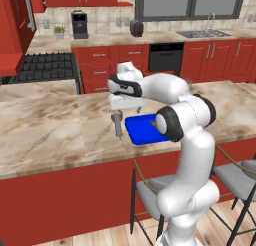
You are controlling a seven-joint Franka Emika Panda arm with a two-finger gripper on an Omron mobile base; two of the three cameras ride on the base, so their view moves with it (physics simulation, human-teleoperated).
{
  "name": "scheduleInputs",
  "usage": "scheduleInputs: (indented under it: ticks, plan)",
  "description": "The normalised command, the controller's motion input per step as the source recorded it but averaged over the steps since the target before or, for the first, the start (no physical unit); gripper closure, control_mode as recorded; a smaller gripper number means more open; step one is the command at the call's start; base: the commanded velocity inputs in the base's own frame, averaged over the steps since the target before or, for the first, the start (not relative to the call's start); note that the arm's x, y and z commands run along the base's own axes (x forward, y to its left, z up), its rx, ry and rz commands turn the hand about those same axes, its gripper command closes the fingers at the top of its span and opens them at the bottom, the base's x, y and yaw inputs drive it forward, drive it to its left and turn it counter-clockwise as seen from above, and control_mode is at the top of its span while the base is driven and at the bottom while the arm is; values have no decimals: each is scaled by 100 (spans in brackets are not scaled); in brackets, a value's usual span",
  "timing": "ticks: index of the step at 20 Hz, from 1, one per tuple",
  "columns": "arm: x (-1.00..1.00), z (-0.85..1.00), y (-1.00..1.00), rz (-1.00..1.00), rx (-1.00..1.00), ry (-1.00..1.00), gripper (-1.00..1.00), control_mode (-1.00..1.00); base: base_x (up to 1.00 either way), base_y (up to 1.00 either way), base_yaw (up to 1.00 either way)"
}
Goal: Take the tongs from the drawer on the right and place them on the dining counter next to the tray containing the kebab skewer.
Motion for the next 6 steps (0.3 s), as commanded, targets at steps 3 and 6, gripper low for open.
scheduleInputs:
  ticks: [3, 6]
  plan:
    - [-52, 23, -22, -4, 0, -28, -100, -100, 0, 0, 0]
    - [-55, 26, -21, -4, 0, -28, -100, -100, 0, 0, 0]
